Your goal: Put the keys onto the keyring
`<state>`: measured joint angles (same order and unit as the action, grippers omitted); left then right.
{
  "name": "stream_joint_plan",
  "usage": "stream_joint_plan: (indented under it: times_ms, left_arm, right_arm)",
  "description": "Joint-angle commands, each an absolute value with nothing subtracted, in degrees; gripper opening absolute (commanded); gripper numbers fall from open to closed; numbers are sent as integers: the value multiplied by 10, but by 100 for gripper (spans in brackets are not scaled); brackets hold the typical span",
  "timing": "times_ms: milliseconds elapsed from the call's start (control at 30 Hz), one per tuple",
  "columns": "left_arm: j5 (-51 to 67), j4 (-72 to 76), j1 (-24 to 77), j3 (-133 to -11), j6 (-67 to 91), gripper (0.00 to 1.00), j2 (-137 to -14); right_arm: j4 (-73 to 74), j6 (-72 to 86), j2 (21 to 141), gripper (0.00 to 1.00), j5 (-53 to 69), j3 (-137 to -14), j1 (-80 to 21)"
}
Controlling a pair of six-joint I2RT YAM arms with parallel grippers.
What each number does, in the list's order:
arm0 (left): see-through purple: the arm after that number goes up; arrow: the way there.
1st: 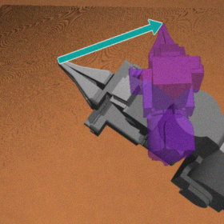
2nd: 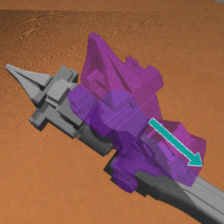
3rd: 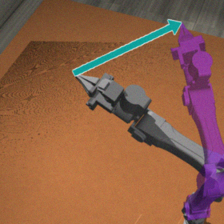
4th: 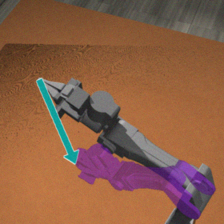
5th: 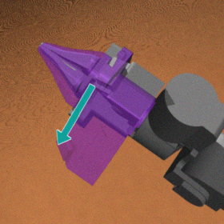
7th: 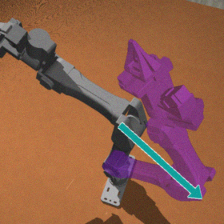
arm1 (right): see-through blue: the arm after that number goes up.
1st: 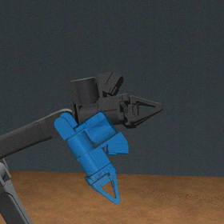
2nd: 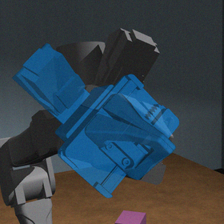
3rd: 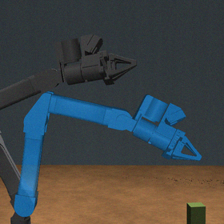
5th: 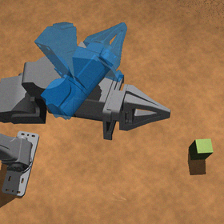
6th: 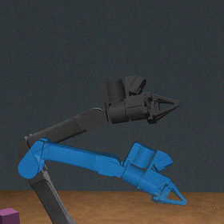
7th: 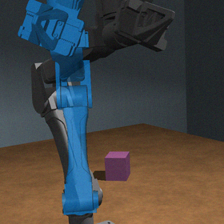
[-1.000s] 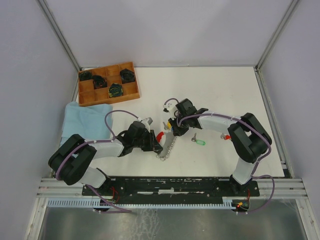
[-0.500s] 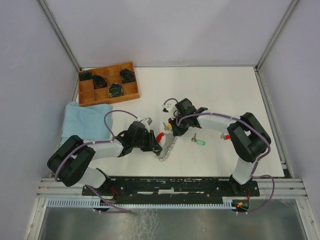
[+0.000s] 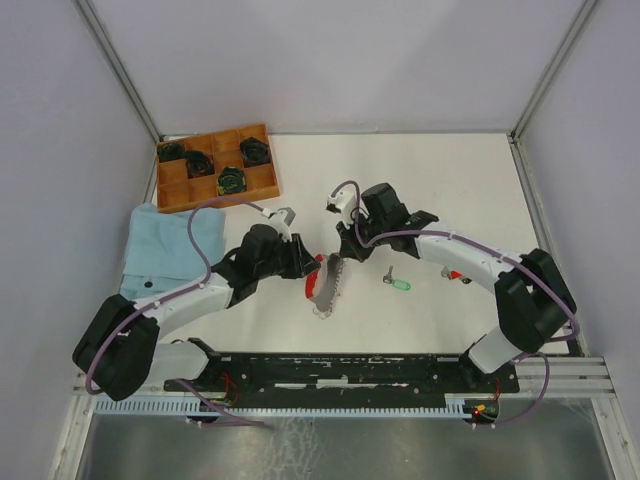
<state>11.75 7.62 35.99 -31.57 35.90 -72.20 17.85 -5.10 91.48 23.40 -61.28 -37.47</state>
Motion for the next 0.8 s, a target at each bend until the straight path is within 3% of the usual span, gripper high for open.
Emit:
stream_joint_plan:
  times_ms: [0,233,433,767]
  left_arm:
    - [121,173,348,-323,304,33,-699]
    - [137,390,343,-260,248,34,-661]
    - [179,466,331,-245,173,34,-668]
    - [294,595,302,-193,56,40,-684]
  right_arm:
    - [117,-84,843,1,255,-623,-375]
    - [135,-112,787,1,266,-635,-375]
    - [119,-127,785,1,325,-629,-375]
    - [71,-136,736,1,311,-587,-375]
